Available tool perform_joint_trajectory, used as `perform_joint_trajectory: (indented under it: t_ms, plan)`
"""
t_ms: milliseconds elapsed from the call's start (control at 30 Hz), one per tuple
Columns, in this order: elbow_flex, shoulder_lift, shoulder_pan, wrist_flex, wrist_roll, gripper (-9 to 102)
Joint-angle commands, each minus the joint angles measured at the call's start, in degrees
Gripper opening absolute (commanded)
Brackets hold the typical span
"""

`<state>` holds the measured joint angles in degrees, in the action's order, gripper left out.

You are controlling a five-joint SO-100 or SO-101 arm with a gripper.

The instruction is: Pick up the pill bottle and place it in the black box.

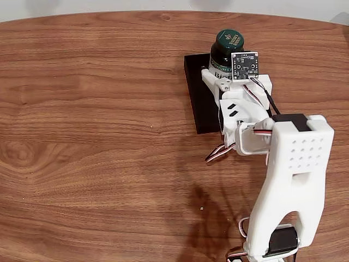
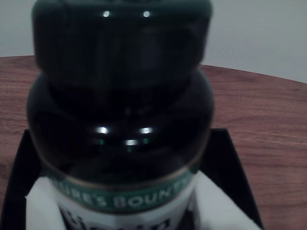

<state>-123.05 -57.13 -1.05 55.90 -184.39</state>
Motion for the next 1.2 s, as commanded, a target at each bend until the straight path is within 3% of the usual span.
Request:
perform_joint_trajectory:
  t_ms: [0,300,667,1167]
  plan:
    - [2.29,-2.46,-0.97,-1.93,-2.29,31]
    - [1.32,-5.80,-0.70,-5.19,-2.20,49]
    - [-2.55,-15.03,-0.09,-7.12,-1.23,51]
    - [-16.96,-41.92,-0.53,-15.82,-1.32,51]
